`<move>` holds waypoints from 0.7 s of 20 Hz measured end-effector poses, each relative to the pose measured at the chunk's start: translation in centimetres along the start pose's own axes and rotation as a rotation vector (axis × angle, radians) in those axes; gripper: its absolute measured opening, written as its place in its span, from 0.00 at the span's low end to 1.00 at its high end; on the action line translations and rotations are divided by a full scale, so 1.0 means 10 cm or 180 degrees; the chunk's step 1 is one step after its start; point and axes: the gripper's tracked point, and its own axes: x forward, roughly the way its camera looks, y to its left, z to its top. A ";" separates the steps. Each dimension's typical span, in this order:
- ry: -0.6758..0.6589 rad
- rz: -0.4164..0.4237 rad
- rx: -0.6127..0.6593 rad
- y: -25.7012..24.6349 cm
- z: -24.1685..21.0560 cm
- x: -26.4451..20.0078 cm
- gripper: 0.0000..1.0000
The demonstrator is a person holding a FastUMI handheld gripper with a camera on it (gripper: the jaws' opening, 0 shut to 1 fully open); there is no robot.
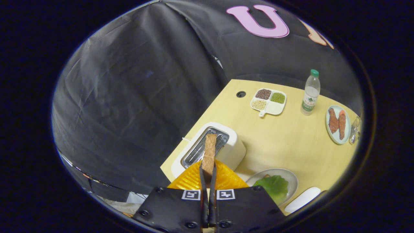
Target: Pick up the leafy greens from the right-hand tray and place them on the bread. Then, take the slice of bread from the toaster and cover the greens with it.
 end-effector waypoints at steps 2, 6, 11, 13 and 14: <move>-0.0045 0.0014 0.0063 -0.07 -0.03 -0.10 0.04; -0.0130 -0.0073 0.0158 -0.29 -0.14 -0.23 0.04; -0.0080 -0.0176 0.0249 -0.59 -0.46 -0.31 0.04; -0.0058 -0.0235 0.0258 -0.72 -0.56 -0.31 0.04; -0.0044 -0.0252 0.0273 -0.76 -0.62 -0.32 0.04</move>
